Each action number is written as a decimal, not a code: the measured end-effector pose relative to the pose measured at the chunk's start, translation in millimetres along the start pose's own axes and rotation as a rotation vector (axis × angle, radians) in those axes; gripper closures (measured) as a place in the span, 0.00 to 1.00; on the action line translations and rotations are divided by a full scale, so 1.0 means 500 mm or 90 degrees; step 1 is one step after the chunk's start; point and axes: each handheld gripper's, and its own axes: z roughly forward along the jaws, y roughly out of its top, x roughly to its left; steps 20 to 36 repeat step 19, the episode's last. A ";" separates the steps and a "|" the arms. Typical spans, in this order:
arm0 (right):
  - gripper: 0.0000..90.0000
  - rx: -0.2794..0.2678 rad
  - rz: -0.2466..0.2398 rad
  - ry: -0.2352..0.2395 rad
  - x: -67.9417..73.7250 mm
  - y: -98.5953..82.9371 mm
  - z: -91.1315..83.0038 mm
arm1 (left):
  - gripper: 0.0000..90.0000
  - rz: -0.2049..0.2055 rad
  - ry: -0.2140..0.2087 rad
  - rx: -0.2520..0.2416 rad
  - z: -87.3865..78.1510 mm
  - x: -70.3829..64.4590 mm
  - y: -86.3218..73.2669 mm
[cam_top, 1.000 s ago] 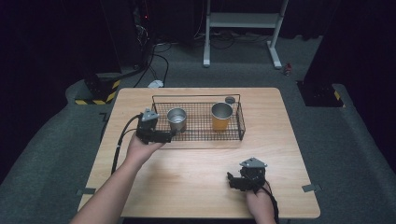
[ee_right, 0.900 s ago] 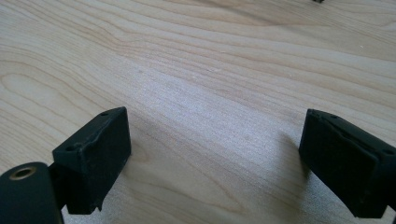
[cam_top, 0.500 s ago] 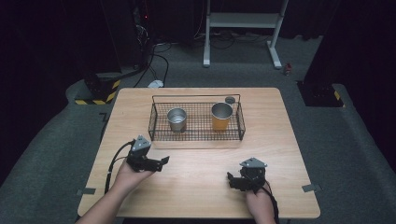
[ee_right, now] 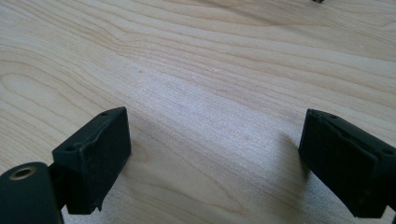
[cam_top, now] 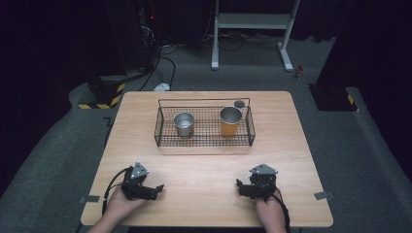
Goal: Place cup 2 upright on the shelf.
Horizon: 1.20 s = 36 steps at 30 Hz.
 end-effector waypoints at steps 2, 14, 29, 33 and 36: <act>0.10 0.000 0.002 0.000 0.000 0.000 0.000 | 0.03 -0.019 0.014 -0.009 -0.005 0.003 -0.006; 0.10 0.000 0.000 -0.001 0.001 0.000 0.000 | 0.00 -0.051 0.045 -0.004 -0.002 0.005 -0.005; 0.10 0.000 0.000 -0.002 0.001 0.000 0.000 | 0.01 -0.053 0.044 -0.004 -0.002 0.005 -0.006; 0.10 0.000 0.000 -0.002 0.001 0.000 0.000 | 0.01 -0.053 0.044 -0.004 -0.002 0.005 -0.006; 0.10 0.000 0.000 -0.002 0.001 0.000 0.000 | 0.01 -0.053 0.044 -0.004 -0.002 0.005 -0.006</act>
